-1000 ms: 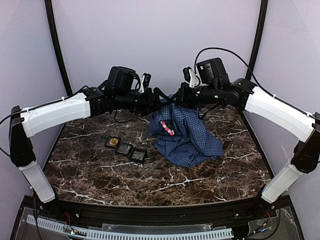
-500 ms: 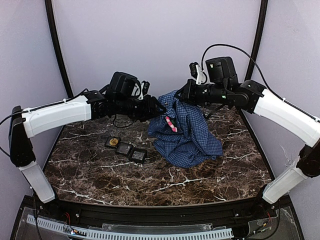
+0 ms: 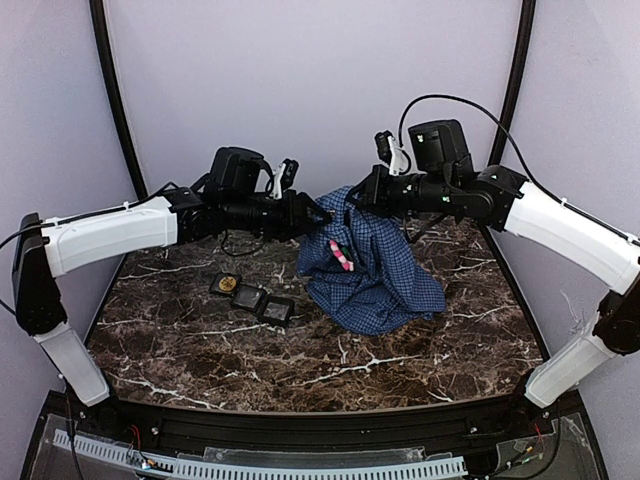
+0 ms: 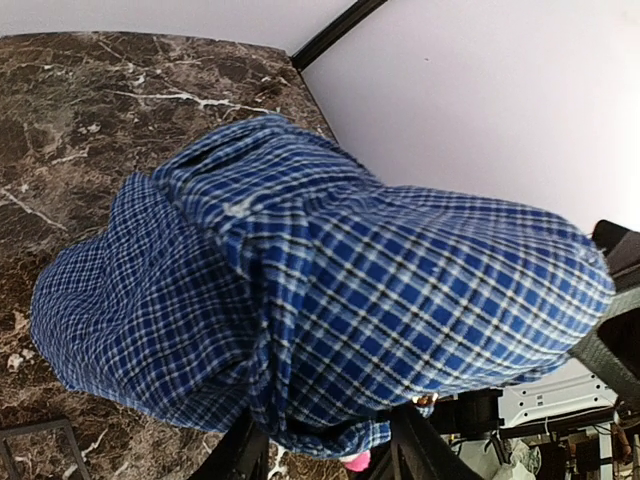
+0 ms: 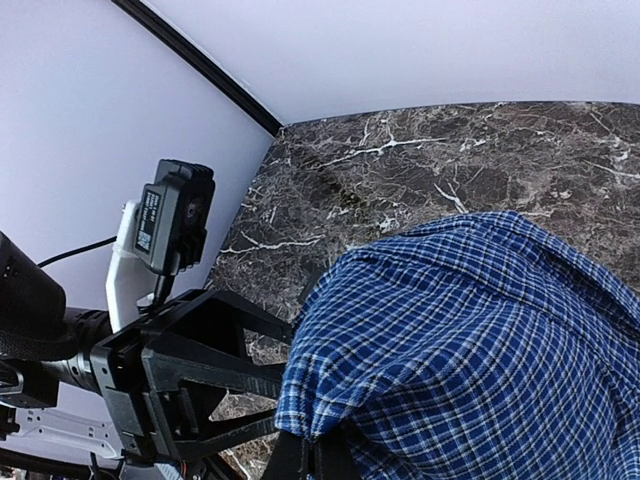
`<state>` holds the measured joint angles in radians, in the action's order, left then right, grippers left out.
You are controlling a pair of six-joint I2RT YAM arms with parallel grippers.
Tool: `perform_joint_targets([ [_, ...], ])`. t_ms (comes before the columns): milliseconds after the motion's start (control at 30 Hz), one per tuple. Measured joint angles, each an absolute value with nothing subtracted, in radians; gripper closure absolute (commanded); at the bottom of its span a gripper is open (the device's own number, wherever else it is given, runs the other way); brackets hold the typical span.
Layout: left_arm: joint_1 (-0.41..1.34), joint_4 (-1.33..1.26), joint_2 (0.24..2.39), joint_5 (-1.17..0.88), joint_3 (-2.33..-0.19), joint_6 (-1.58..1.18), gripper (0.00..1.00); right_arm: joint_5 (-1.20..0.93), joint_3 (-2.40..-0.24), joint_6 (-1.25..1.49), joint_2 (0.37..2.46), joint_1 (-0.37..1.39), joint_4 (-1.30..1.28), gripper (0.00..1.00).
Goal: Remove the brooch from the garment
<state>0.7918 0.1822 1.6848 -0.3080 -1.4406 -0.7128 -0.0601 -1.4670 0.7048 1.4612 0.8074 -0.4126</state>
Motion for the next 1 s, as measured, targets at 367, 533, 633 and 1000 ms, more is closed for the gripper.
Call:
perform_joint_targets([
  [367, 0.792, 0.073, 1.654, -0.355, -1.422, -0.672, 0.86, -0.109, -1.464, 0.709, 1.461, 0.804, -0.389, 1.00],
  [533, 0.792, 0.052, 1.653, -0.367, -1.409, -0.660, 0.98, -0.115, -1.453, 0.715, 1.461, 0.795, -0.388, 1.00],
  [633, 0.792, 0.044, 1.641, -0.363, -1.388, -0.654, 0.99, -0.117, -1.443, 0.722, 1.461, 0.784, -0.388, 1.00],
  [1000, 0.790, -0.088, 1.527, -0.428, -1.280, -0.614, 0.99, -0.135, -1.425, 0.776, 1.467, 0.694, -0.423, 0.53],
])
